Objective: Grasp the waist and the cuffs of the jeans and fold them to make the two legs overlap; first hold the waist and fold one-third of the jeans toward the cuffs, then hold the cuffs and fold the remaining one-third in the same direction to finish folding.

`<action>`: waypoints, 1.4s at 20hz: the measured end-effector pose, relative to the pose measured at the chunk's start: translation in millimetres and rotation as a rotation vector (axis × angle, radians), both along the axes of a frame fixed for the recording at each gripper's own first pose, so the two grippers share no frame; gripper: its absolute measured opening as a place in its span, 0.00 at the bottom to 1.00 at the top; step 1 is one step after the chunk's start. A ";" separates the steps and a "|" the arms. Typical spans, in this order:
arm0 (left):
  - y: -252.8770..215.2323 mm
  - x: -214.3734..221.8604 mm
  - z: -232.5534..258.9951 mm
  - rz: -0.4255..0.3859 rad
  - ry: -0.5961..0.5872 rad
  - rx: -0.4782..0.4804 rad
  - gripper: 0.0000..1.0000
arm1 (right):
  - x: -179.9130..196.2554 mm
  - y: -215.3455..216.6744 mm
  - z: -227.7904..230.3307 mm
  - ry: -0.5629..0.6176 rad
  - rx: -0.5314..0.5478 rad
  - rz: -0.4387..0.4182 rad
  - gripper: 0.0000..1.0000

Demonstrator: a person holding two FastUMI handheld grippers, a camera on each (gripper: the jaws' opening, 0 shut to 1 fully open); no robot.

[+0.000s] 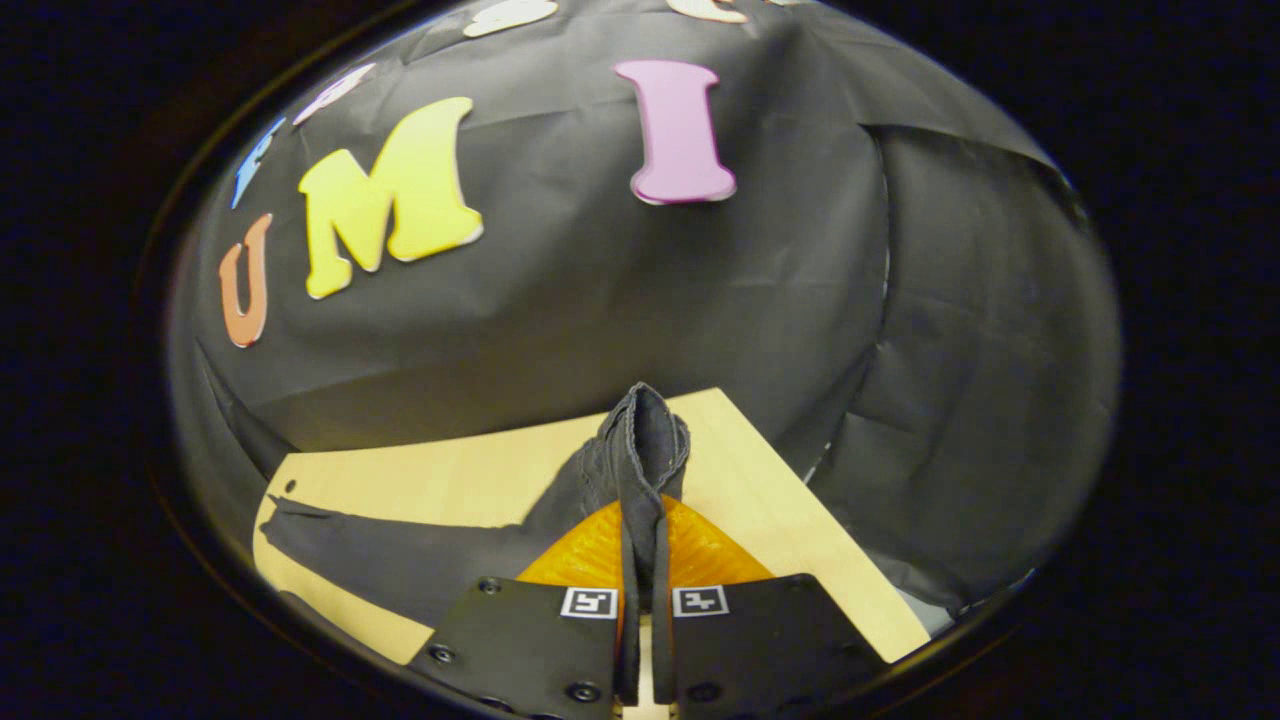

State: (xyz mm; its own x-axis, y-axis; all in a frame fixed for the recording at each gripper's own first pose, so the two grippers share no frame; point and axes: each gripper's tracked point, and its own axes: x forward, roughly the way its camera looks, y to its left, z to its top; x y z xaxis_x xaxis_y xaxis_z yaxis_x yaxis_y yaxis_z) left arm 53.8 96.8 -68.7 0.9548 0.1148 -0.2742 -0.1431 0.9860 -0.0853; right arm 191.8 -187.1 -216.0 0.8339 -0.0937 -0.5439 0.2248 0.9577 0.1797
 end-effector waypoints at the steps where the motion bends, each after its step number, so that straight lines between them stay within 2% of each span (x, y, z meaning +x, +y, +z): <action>1: 5.7 -1.2 -0.7 -0.007 -0.001 -0.003 0.98 | -0.7 18.1 13.3 -0.006 -0.014 0.015 0.06; 5: 36.0 -11.7 -5.6 0.002 -0.013 -0.041 0.98 | 4.7 119.4 47.9 -0.052 -0.043 0.122 0.06; 6: 45.6 -14.8 -5.7 0.010 -0.017 -0.051 0.98 | 7.0 145.7 50.7 -0.061 -0.052 0.149 0.02; 8: 64.9 -22.2 -7.6 0.028 -0.022 -0.075 0.98 | 12.8 198.8 54.3 -0.076 -0.066 0.195 0.06; 12: 104.0 -40.4 -18.9 0.083 -0.012 -0.120 0.99 | 23.8 293.0 37.8 -0.066 -0.102 0.263 0.06; 16: 140.3 -54.5 -30.3 0.135 0.000 -0.133 0.99 | 28.6 375.8 -3.5 -0.026 -0.133 0.347 0.06; 18: 156.9 -63.1 -35.5 0.159 0.009 -0.137 0.99 | 24.9 404.1 -37.8 0.026 -0.162 0.384 0.02; 19: 164.1 -66.2 -38.7 0.171 0.013 -0.140 0.99 | 23.0 418.1 -55.6 0.056 -0.176 0.399 0.06; 22: 184.1 -75.1 -44.8 0.200 0.025 -0.138 0.99 | 23.9 446.9 -102.8 0.106 -0.242 0.450 0.05; 26: 197.3 -83.0 -49.0 0.221 0.035 -0.126 0.99 | 19.9 468.1 -142.9 0.157 -0.306 0.498 0.05; 27: 198.5 -85.0 -52.3 0.220 0.044 -0.120 0.99 | 16.5 471.5 -149.2 0.168 -0.310 0.511 0.09; 28: 199.9 -86.9 -55.2 0.218 0.055 -0.113 0.99 | 15.2 478.4 -156.4 0.178 -0.294 0.543 0.07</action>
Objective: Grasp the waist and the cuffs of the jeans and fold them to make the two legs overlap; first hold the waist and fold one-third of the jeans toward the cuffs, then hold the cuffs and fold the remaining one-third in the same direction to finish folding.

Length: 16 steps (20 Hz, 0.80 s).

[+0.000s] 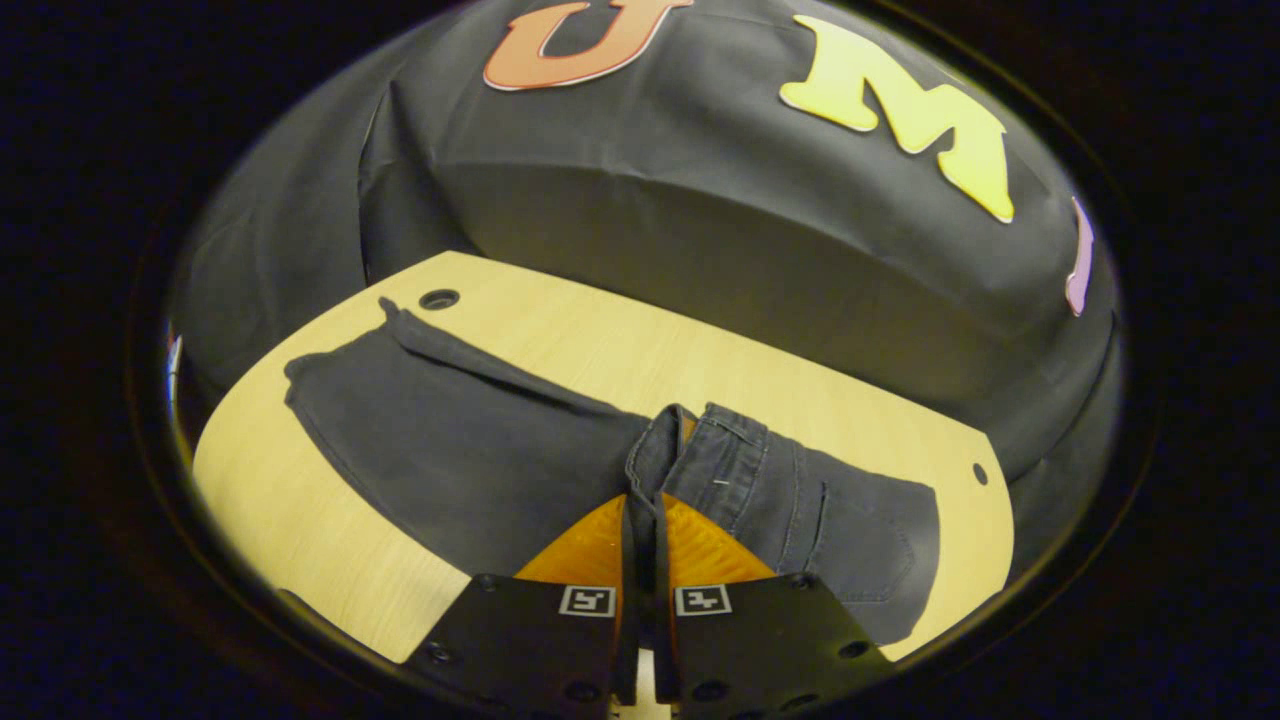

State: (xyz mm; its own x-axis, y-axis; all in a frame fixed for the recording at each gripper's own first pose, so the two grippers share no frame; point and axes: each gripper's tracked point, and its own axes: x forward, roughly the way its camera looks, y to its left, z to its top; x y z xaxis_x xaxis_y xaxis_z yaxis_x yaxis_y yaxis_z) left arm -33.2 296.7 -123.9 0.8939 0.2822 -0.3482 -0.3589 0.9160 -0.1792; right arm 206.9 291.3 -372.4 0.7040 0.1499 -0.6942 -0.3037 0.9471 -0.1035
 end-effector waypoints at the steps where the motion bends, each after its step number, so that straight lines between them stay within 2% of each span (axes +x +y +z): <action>1: 2.5 -3.0 -2.3 0.000 0.007 0.008 0.99 | -1.8 5.4 -2.6 0.015 0.016 0.025 0.11; 2: 4.5 -3.7 -0.3 -0.001 0.009 0.013 0.99 | -3.7 9.6 -2.9 0.020 0.017 0.042 0.20; 5: 7.6 -2.8 -3.1 -0.005 0.016 0.011 0.99 | -5.9 18.6 10.0 0.000 0.069 0.089 0.25; 6: 6.1 -3.1 -3.3 -0.011 0.015 0.007 0.98 | -7.2 21.6 18.4 -0.011 0.093 0.099 0.32; 8: -1.0 0.1 -3.7 -0.051 0.003 -0.013 0.98 | -9.9 20.7 34.3 -0.030 0.130 0.120 0.61; 9: -8.5 2.2 -3.6 -0.090 -0.001 -0.023 0.98 | -11.6 15.9 42.2 -0.041 0.127 0.134 0.67; 13: -20.9 14.6 4.7 -0.138 -0.023 -0.008 0.98 | -23.4 -15.7 93.7 -0.116 0.147 0.176 0.76; 14: -19.6 14.1 2.2 -0.139 -0.025 -0.015 0.98 | -28.4 -27.3 109.4 -0.138 0.149 0.180 0.85; 15: -20.8 15.3 -0.9 -0.143 -0.025 -0.035 0.99 | -33.7 -40.2 125.1 -0.160 0.148 0.182 0.84; 16: -22.2 16.5 -6.6 -0.148 -0.018 -0.065 0.98 | -39.3 -53.8 142.6 -0.185 0.145 0.182 0.91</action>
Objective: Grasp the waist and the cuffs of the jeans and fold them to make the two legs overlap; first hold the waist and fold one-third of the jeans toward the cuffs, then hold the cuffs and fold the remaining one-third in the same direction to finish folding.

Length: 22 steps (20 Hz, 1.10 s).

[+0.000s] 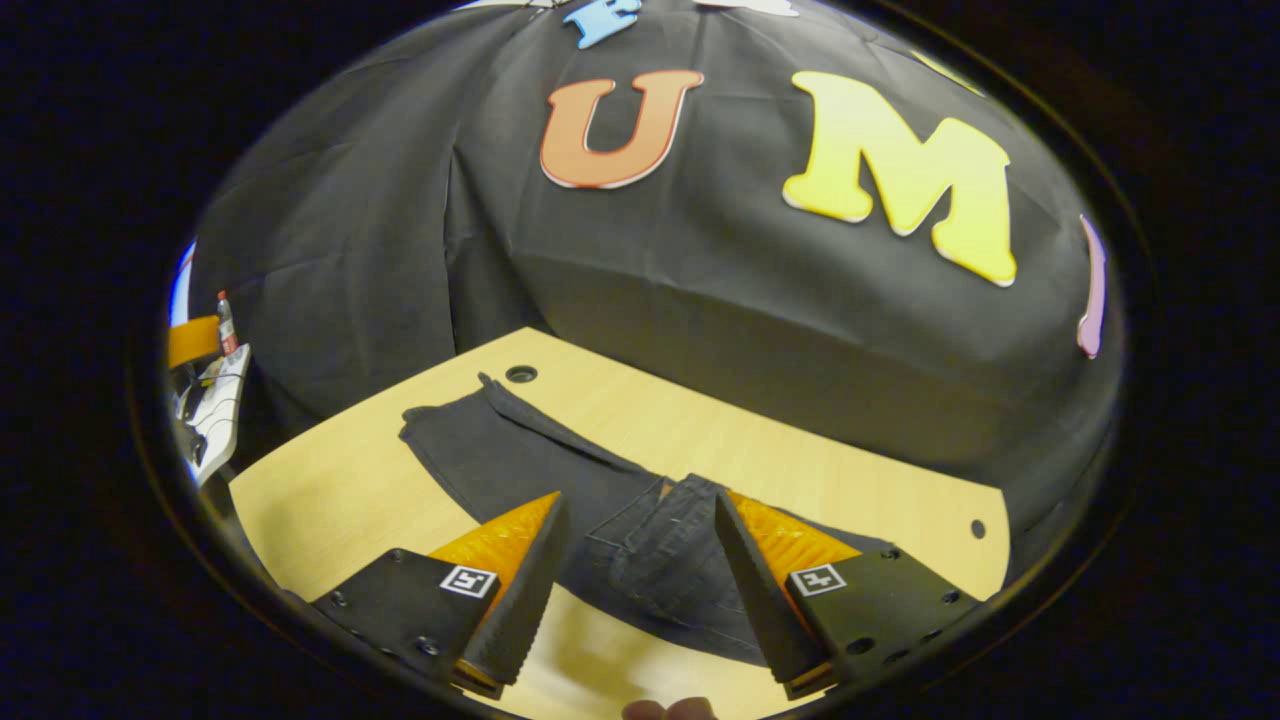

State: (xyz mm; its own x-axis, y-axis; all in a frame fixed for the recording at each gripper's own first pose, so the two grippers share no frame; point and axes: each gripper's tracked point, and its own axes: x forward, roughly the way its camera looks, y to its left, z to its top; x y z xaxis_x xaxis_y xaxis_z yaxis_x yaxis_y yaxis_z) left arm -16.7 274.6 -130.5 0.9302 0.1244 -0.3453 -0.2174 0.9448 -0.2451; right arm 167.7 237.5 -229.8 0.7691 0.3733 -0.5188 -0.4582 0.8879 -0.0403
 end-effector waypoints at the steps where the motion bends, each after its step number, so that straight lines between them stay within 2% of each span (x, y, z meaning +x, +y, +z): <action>1: -0.2 2.3 -6.4 0.001 0.008 -0.038 0.99 | -4.9 -13.7 17.1 -0.026 0.000 -0.005 0.89; 4: 3.9 26.5 -35.3 0.024 0.036 -0.186 0.99 | -27.1 -60.3 60.6 -0.065 0.003 -0.038 0.95; 6: 6.5 41.2 -50.7 0.045 0.043 -0.283 0.99 | -39.3 -94.3 84.4 -0.080 0.013 -0.094 0.99; 8: 11.1 58.0 -66.6 0.048 0.055 -0.303 0.99 | -48.7 -125.5 100.7 -0.096 0.009 -0.142 0.99; 10: 13.7 77.7 -82.8 0.046 0.054 -0.353 0.99 | -53.3 -155.4 103.4 -0.095 -0.020 -0.189 0.99; 12: 12.6 94.2 -104.1 0.052 0.075 -0.465 0.98 | -57.5 -184.7 106.9 -0.083 -0.037 -0.244 0.99; 15: 19.4 108.9 -141.9 0.116 0.130 -0.615 0.98 | -65.3 -222.3 110.7 -0.086 -0.073 -0.313 0.99; 17: 29.8 120.1 -150.3 0.162 0.122 -0.744 0.99 | -72.2 -247.9 106.7 -0.066 -0.092 -0.359 0.99; 22: 41.2 129.7 -171.2 0.255 0.124 -0.977 0.98 | -74.4 -275.3 98.3 -0.002 -0.008 -0.469 0.99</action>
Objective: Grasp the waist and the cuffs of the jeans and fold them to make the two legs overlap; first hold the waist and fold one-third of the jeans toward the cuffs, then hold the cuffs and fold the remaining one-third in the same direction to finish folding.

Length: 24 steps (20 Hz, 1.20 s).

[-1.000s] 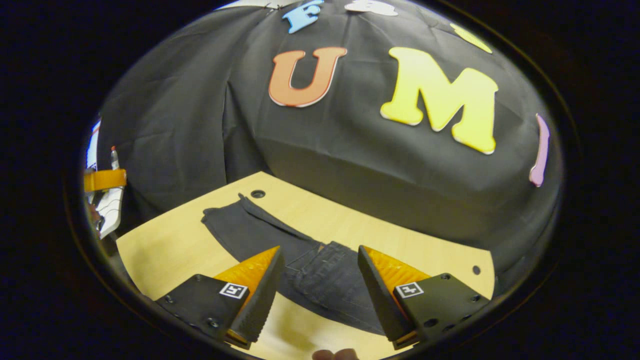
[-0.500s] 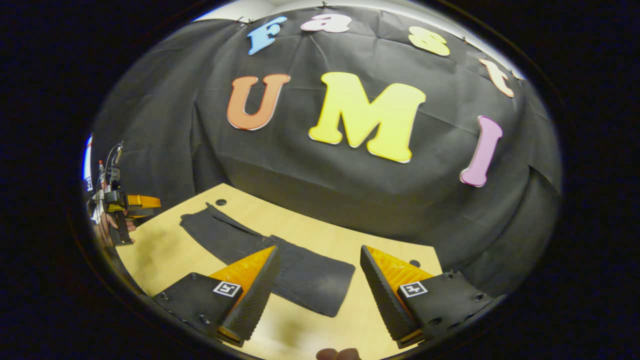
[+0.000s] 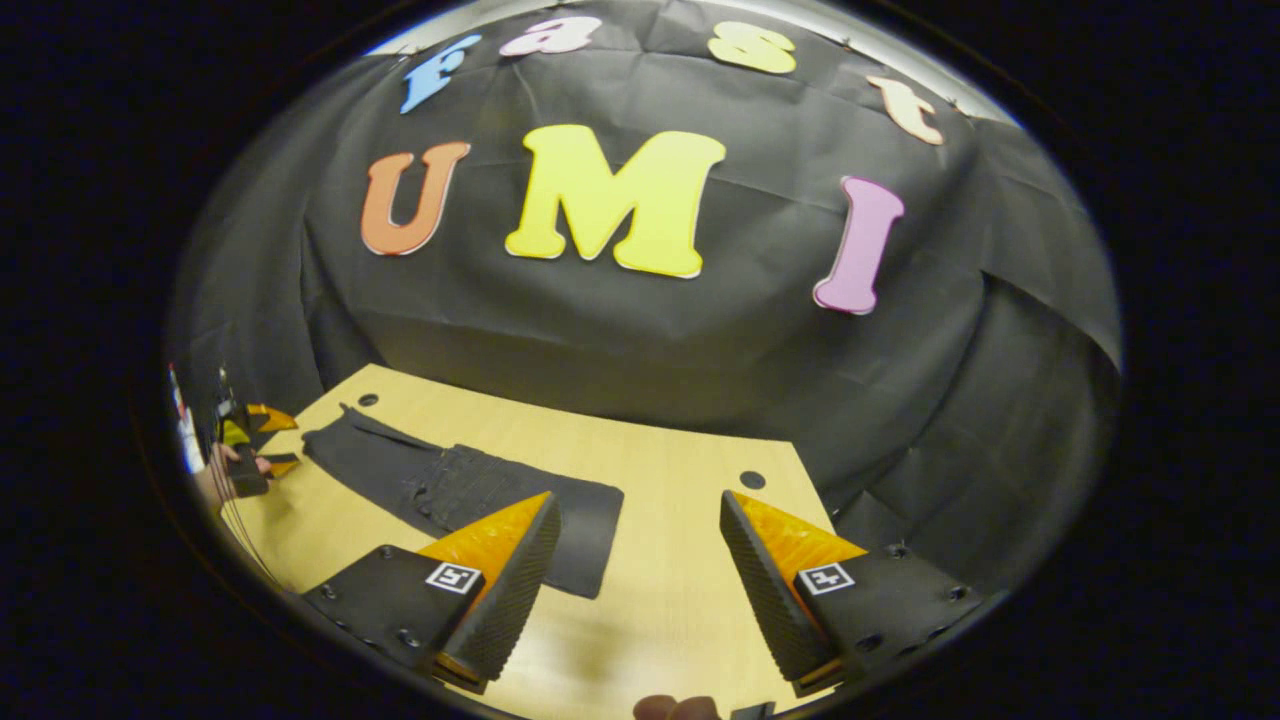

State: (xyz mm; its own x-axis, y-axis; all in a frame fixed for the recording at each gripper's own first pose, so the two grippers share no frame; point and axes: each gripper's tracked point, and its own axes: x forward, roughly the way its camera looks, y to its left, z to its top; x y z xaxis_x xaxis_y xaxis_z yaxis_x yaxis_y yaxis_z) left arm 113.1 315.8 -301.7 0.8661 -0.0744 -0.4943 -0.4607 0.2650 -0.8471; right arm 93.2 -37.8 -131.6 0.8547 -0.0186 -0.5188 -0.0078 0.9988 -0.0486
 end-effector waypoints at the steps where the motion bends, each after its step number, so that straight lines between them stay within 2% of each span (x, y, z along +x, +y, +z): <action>1: 2.0 1.1 -2.9 0.017 0.005 -0.027 0.98 | 0.9 -3.1 -0.9 0.007 0.010 -0.014 0.99; 4: 4.0 6.7 -12.1 0.039 0.022 -0.067 0.98 | 3.1 -9.1 -3.2 0.014 0.015 -0.029 0.99; 9: 1.6 25.7 -14.3 0.025 -0.005 -0.049 0.97 | 1.2 -9.0 -3.5 0.020 0.012 -0.030 0.99; 12: 4.6 36.2 -15.8 0.045 -0.019 -0.047 0.97 | 2.9 -8.9 -0.2 0.010 -0.016 -0.019 0.99; 13: 5.2 38.4 -22.4 0.048 -0.007 -0.046 0.93 | 3.0 -8.5 0.6 0.010 -0.016 -0.022 0.99; 15: 5.1 40.4 -24.2 0.067 -0.018 -0.074 0.77 | 0.9 -9.5 -0.5 0.013 -0.006 -0.032 0.99; 16: 5.5 41.3 -23.8 0.072 -0.020 -0.079 0.64 | -1.4 -10.3 -1.6 0.015 0.000 -0.036 0.99; 17: 4.8 41.5 -25.8 0.064 -0.019 -0.079 0.59 | -2.7 -10.7 -2.6 0.018 0.003 -0.042 0.99; 18: 3.5 43.4 -27.9 0.052 -0.016 -0.074 0.67 | -5.3 -12.4 -3.6 0.020 0.005 -0.047 0.99; 19: 1.2 43.0 -31.4 0.037 -0.006 -0.063 0.49 | -8.4 -14.1 -4.2 0.022 0.008 -0.053 0.99; 20: 1.5 42.5 -34.6 0.029 0.007 -0.053 0.59 | -12.1 -15.2 -4.2 0.022 0.010 -0.057 0.99; 21: -0.5 41.7 -36.6 0.023 0.018 -0.050 0.37 | -14.9 -17.9 -4.3 0.023 0.008 -0.063 0.99; 23: -1.9 44.5 -35.8 0.020 0.025 -0.039 0.20 | -20.6 -23.3 -5.2 0.019 0.006 -0.082 0.99; 24: -3.6 45.3 -31.4 0.010 0.016 -0.028 0.27 | -20.2 -26.4 -4.5 0.008 0.005 -0.095 0.99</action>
